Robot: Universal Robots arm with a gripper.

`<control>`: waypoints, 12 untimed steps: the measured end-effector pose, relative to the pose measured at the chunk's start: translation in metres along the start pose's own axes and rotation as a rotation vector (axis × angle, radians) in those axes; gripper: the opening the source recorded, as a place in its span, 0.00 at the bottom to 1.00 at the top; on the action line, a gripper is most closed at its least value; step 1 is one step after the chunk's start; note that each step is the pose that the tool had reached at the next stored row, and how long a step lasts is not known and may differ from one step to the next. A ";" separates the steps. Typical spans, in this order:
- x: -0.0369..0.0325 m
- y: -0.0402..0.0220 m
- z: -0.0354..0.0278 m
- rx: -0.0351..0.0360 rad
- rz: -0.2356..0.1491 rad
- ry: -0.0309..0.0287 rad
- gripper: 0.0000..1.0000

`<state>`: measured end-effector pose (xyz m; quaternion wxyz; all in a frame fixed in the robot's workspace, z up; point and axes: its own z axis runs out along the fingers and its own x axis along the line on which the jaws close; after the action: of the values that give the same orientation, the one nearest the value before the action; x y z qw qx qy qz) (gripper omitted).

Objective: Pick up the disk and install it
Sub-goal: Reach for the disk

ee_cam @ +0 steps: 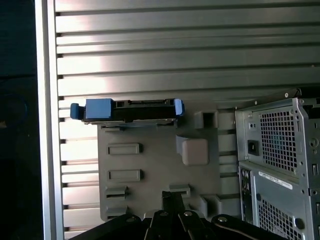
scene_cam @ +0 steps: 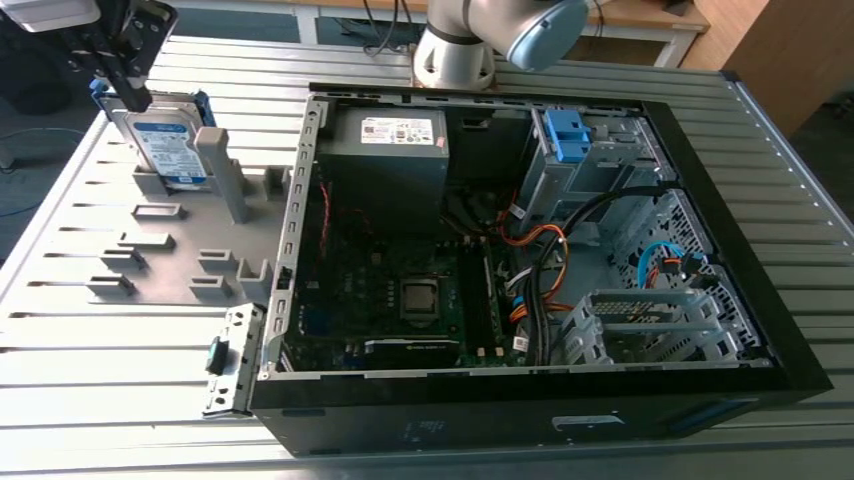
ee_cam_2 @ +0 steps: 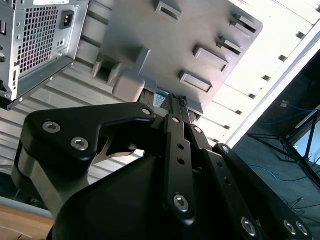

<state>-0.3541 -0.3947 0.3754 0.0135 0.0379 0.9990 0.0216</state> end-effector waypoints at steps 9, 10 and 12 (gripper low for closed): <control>0.0085 0.0125 0.0088 0.0112 0.000 -0.0008 0.11; 0.0101 0.0153 0.0095 0.0168 -0.001 -0.0013 0.11; 0.0136 0.0201 0.0108 0.0294 -0.001 -0.0022 0.11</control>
<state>-0.3659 -0.3731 0.3652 0.0141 0.0377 0.9992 0.0069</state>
